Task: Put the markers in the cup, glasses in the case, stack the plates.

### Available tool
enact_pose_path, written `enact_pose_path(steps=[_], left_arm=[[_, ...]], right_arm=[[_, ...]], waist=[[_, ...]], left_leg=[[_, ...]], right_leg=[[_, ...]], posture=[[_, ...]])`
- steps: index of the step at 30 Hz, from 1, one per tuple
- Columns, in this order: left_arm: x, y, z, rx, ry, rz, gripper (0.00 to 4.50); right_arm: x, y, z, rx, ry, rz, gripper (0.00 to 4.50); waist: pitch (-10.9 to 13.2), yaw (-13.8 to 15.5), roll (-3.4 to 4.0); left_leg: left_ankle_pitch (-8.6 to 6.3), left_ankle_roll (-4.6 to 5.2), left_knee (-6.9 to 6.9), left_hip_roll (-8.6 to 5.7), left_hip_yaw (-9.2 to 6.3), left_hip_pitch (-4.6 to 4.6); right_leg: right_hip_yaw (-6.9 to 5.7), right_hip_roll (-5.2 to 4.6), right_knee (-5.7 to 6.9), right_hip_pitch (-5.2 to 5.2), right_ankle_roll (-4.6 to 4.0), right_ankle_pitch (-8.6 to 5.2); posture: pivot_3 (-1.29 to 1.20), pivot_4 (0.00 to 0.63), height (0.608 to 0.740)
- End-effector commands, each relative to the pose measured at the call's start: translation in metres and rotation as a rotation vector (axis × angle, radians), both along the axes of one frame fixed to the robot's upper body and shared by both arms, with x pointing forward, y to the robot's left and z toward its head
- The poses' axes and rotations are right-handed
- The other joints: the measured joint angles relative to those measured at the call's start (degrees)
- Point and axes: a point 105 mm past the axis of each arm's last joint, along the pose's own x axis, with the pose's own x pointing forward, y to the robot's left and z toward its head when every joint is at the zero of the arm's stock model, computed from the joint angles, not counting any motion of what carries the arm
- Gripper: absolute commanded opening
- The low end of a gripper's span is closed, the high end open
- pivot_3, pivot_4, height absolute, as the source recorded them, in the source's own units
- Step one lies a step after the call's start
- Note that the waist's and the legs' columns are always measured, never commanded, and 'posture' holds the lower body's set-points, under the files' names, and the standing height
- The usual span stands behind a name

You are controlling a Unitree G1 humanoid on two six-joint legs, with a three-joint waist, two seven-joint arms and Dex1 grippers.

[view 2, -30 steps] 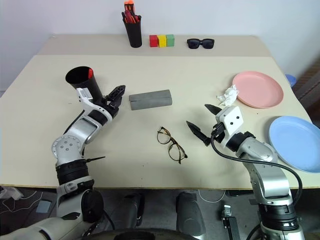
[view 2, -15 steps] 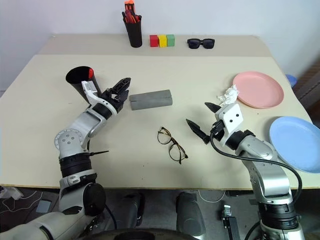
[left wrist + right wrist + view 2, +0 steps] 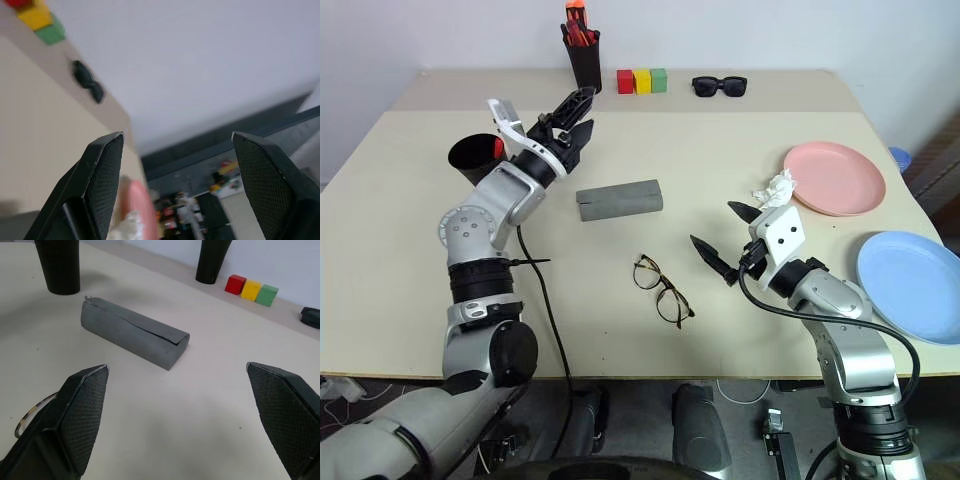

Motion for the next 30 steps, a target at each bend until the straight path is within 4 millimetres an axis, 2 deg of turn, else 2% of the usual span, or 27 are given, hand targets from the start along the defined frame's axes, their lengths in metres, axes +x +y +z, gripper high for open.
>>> enact_pose_path(steps=[1, 6, 9, 16, 30], left_arm=[[-0.010, 0.017, -0.023, 0.046, 0.052, 0.045, 3.54], [-0.016, 0.027, -0.043, 0.044, 0.122, 0.074, 3.54], [-0.018, 0.019, -0.061, 0.068, 0.177, 0.058, 3.54], [-0.018, 0.007, -0.077, 0.080, 0.248, 0.044, 3.54], [-0.021, -0.001, -0.082, 0.086, 0.280, 0.004, 3.54]], right_arm=[[-0.002, -0.001, 0.006, 0.003, -0.037, -0.002, 4.50], [-0.003, -0.002, 0.003, 0.005, -0.031, 0.000, 4.50], [-0.002, -0.001, 0.002, 0.005, -0.030, 0.008, 4.50], [-0.002, -0.003, 0.001, 0.003, -0.032, 0.009, 4.50], [-0.002, -0.003, 0.005, 0.004, -0.038, 0.001, 4.50]], waist=[[0.01, 0.10, -0.01], [0.06, 0.96, -0.11], [0.05, 0.86, -0.08], [0.05, 0.39, -0.09], [0.05, 0.47, -0.08]], left_leg=[[0.00, 0.00, 0.00, 0.00, 0.00, -0.01], [0.00, 0.00, 0.14, -0.02, -0.04, -0.14], [0.00, 0.00, 0.19, -0.02, -0.03, -0.04], [0.00, 0.00, 0.11, -0.02, -0.04, -0.04], [0.00, 0.00, 0.12, -0.02, -0.03, -0.03]], right_leg=[[0.00, 0.00, -0.01, -0.01, 0.00, 0.00], [-0.03, 0.00, -0.01, -0.01, -0.04, 0.00], [-0.02, -0.01, -0.09, 0.15, -0.11, 0.00], [-0.02, 0.00, -0.10, 0.10, -0.08, 0.01], [-0.02, -0.01, -0.10, 0.12, -0.09, 0.01]], posture=[[0.00, 0.150, 0.740], [0.00, 0.150, 0.740], [0.00, 0.150, 0.740], [0.00, 0.150, 0.740], [0.00, 0.150, 0.740]])
